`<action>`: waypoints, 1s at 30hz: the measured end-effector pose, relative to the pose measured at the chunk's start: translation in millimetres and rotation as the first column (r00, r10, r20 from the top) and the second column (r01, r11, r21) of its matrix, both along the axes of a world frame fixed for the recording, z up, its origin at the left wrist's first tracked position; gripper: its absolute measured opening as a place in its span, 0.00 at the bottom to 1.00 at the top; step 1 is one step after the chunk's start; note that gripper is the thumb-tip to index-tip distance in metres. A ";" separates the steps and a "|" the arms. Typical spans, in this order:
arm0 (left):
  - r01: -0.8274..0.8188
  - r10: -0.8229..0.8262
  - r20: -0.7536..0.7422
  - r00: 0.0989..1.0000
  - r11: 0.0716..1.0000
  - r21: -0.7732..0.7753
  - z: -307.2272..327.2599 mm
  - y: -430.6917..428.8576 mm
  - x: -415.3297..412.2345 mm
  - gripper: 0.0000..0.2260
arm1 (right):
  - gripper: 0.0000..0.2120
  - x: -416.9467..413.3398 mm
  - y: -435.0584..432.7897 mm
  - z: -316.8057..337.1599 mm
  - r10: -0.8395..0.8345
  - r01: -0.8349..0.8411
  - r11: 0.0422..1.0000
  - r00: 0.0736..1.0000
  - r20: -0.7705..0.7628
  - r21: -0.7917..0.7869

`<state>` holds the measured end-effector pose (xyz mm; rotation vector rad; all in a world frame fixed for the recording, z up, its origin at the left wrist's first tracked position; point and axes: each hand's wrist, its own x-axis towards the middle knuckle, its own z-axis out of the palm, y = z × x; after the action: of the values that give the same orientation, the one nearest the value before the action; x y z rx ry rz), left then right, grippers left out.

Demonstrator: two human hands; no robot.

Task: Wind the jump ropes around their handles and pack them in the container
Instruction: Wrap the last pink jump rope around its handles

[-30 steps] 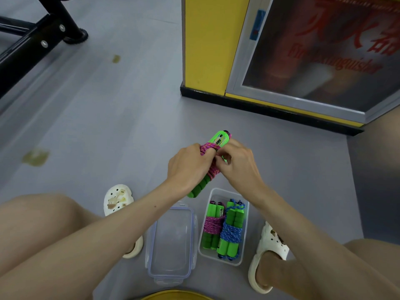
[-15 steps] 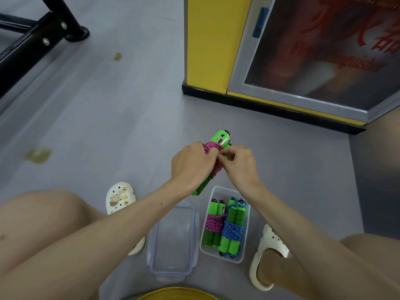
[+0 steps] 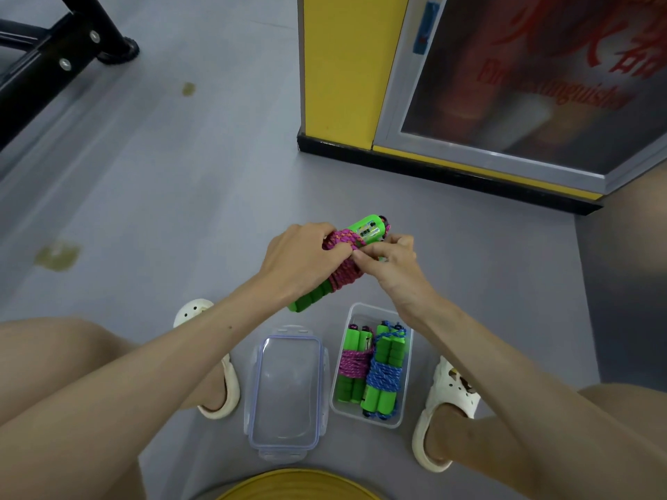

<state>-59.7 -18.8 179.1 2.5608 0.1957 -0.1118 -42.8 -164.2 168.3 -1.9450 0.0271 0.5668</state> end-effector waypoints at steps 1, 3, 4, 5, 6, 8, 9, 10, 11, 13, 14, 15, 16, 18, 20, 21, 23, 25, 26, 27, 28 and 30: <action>0.000 0.000 -0.002 1.000 1.000 -0.019 1.3 0.9 -0.8 0.13 | 0.06 -0.4 0.3 0.8 -0.003 0.003 1.000 1.000 0.000 0.007; 0.015 -0.015 0.007 1.000 0.999 -0.028 2.5 2.4 -2.6 0.12 | 0.06 -2.3 1.9 2.5 -0.009 0.009 1.000 1.000 0.002 0.023; 0.028 -0.027 0.016 1.000 0.999 -0.026 2.4 3.2 -3.1 0.12 | 0.07 -3.3 2.9 2.5 -0.012 0.012 1.000 1.000 0.005 0.028; 0.040 -0.039 0.024 0.999 0.999 -0.023 2.2 4.1 -3.9 0.13 | 0.07 -4.4 3.8 1.5 -0.016 0.016 1.000 1.000 0.006 0.026; 0.049 -0.048 0.028 0.998 0.999 -0.020 2.4 5.0 -5.0 0.13 | 0.08 -5.4 4.9 0.3 -0.025 0.025 0.999 1.000 0.008 0.022; 0.054 -0.053 0.037 0.998 0.998 -0.019 2.4 7.0 -6.4 0.17 | 0.08 -5.1 6.7 -1.9 -0.054 0.053 0.998 0.998 0.013 0.039; 0.047 -0.046 0.039 0.998 0.999 -0.022 2.8 8.0 -6.6 0.20 | 0.08 -4.7 7.4 -2.6 -0.063 0.062 0.997 0.998 0.011 0.051; 0.036 -0.035 0.039 0.999 0.999 -0.028 3.0 8.9 -6.9 0.21 | 0.08 -4.3 7.9 -2.3 -0.058 0.058 0.997 0.998 0.009 0.050; 0.026 -0.024 0.040 0.999 0.999 -0.033 3.3 9.7 -7.0 0.21 | 0.09 -4.3 8.4 -1.9 -0.041 0.040 0.999 0.999 0.012 0.034; 0.007 -0.006 0.038 0.999 0.999 -0.042 3.0 10.4 -7.0 0.20 | 0.08 -4.4 9.3 -0.5 0.010 -0.010 1.000 1.000 0.027 -0.010; -0.003 0.004 0.030 1.000 0.999 -0.043 2.8 10.2 -7.4 0.18 | 0.07 -4.3 10.0 0.4 0.034 -0.033 0.999 0.999 0.042 -0.033; -0.016 0.016 0.022 1.000 0.999 -0.043 2.3 9.2 -7.7 0.15 | 0.06 -3.9 10.5 0.8 0.055 -0.050 0.997 0.996 0.069 -0.062; -0.034 0.035 0.013 0.999 0.999 -0.040 1.7 8.1 -7.6 0.13 | 0.04 -2.9 11.2 1.1 0.077 -0.066 0.993 0.991 0.111 -0.100; -0.093 0.092 -0.020 0.996 0.994 -0.052 1.1 4.5 -6.6 0.12 | 0.03 -1.3 13.0 0.4 0.152 -0.094 0.970 0.955 0.256 -0.226; -0.154 0.150 -0.071 0.986 0.986 -0.069 0.6 -0.6 -4.6 0.13 | 0.06 -1.1 15.0 0.1 0.223 -0.071 0.931 0.887 0.405 -0.358; -0.177 0.171 -0.089 0.981 0.982 -0.067 0.2 -2.9 -3.2 0.13 | 0.06 -1.3 16.1 1.3 0.239 -0.040 0.915 0.856 0.459 -0.402; -0.225 0.216 -0.111 0.970 0.972 -0.073 -1.4 -6.0 -0.5 0.14 | 0.05 -1.5 17.9 5.2 0.263 0.003 0.886 0.820 0.508 -0.463; -0.266 0.254 -0.123 0.959 0.959 -0.095 -2.3 -7.0 0.7 0.15 | 0.04 -0.1 20.5 10.2 0.349 0.008 0.792 0.815 0.463 -0.611; -0.267 0.256 -0.117 0.959 0.960 -0.088 -2.9 -7.6 0.5 0.15 | 0.04 0.3 21.6 12.3 0.417 -0.003 0.713 0.806 0.420 -0.701; -0.256 0.248 -0.107 0.963 0.964 -0.074 -3.1 -8.2 0.2 0.15 | 0.05 1.0 22.4 13.1 0.481 -0.014 0.638 0.788 0.384 -0.770; -0.241 0.233 -0.102 0.967 0.968 -0.068 -3.1 -8.5 -0.4 0.15 | 0.07 1.2 22.7 13.1 0.532 -0.028 0.580 0.771 0.352 -0.814; -0.208 0.196 -0.118 0.974 0.972 -0.105 -2.9 -7.9 -1.7 0.15 | 0.08 2.2 21.0 11.7 0.566 -0.054 0.536 0.764 0.311 -0.843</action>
<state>-61.4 -26.7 176.3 2.4045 0.4755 -0.1774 -40.5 -143.2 180.0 -3.0103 -0.5850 0.1710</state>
